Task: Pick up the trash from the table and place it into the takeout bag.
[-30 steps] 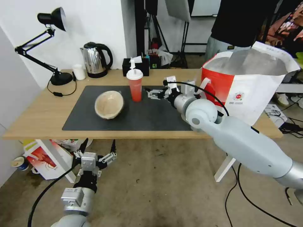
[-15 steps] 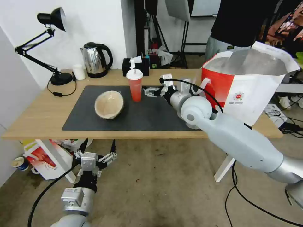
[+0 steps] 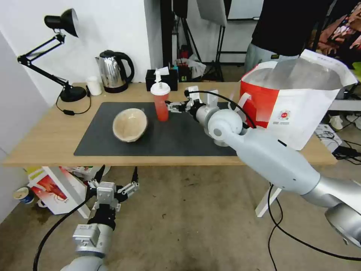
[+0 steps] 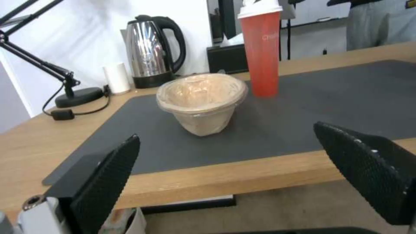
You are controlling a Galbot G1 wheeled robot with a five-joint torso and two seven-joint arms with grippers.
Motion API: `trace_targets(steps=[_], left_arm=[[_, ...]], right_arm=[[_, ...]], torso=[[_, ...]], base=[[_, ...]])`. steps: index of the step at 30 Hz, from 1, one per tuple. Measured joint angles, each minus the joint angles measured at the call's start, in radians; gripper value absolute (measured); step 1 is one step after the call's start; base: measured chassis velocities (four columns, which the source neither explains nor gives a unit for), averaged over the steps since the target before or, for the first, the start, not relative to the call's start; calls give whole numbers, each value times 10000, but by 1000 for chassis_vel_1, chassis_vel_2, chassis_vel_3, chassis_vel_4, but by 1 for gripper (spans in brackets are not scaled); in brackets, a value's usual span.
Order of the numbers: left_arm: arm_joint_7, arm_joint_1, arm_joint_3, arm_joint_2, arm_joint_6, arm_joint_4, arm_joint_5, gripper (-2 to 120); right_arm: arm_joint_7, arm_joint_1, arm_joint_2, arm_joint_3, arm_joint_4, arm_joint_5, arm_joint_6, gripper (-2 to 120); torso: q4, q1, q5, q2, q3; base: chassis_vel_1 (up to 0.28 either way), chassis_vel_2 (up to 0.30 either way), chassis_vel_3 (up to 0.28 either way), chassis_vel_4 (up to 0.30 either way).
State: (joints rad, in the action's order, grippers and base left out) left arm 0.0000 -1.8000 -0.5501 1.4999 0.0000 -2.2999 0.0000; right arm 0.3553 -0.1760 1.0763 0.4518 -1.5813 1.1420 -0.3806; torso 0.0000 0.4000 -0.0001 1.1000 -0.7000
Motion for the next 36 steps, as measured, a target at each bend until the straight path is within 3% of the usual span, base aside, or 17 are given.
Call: trace_targets(steps=[18,36], left_arm=[[0,0,0,0,0,0,0,100],[0,0,0,0,0,0,0,100]], right_arm=[[-425,352,891,205,1327,-328,15,100],[-803,487,1309,252,2156,-592,52,100]], torso=[[1,0,1,0,0],[0,0,1,0,0]], base=[[0,0,0,0],[0,0,0,0]])
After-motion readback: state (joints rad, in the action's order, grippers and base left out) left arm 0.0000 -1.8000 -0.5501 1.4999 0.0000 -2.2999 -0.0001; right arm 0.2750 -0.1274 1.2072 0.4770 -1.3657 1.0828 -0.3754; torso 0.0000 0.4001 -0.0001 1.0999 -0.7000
